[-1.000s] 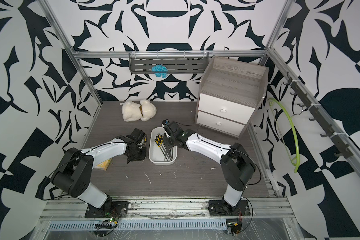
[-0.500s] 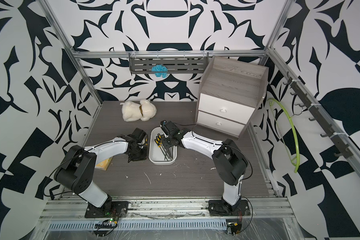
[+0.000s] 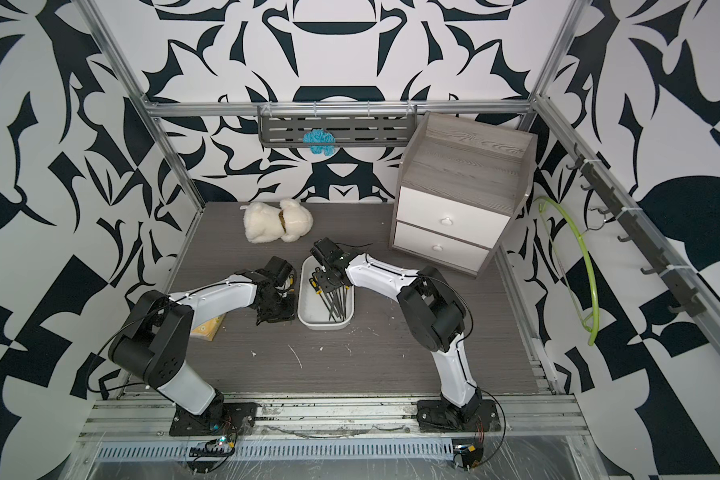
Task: Take the file tool out of the storage box
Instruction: Place the file tool at the center of the board, then pick up the file tool from the storage box.
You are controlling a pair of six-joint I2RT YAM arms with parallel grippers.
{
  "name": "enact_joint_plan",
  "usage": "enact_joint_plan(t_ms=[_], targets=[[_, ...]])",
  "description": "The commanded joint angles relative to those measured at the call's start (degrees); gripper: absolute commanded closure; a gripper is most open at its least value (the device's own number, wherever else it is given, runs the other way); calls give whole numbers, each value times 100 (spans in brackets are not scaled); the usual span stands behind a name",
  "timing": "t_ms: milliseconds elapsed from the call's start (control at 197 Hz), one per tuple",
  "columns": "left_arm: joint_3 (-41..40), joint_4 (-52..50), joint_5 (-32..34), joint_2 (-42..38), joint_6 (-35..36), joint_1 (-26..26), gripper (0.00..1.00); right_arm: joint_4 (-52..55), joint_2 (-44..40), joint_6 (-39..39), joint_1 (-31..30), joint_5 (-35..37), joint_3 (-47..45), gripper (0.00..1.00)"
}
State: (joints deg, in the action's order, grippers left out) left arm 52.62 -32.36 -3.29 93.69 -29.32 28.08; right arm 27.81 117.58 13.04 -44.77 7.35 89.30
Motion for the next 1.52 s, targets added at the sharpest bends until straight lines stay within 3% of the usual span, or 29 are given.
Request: enact_joint_plan(t_ms=[0,567,826,942,1261,1515], targets=[[11,-107,-18,-161,32,-22,76,189,-14,-108,-14,274,384,66],[-154,-42,131,-789,-3,-13,72,263,620,-223,-14,543,837,65],[-190,-2,97,-940,-3,-13,72,326,793,-167,-14,498,922,74],[-191,13,70,-940,-3,-13,72,304,750,-120,-11,469,876,84],[-236,139,7,-1236,-3,-13,72,-185,-173,151,-23,46,320,92],[-523,535,220,-2412,-82,-13,71,-784,-964,316,-22,-403,-110,94]])
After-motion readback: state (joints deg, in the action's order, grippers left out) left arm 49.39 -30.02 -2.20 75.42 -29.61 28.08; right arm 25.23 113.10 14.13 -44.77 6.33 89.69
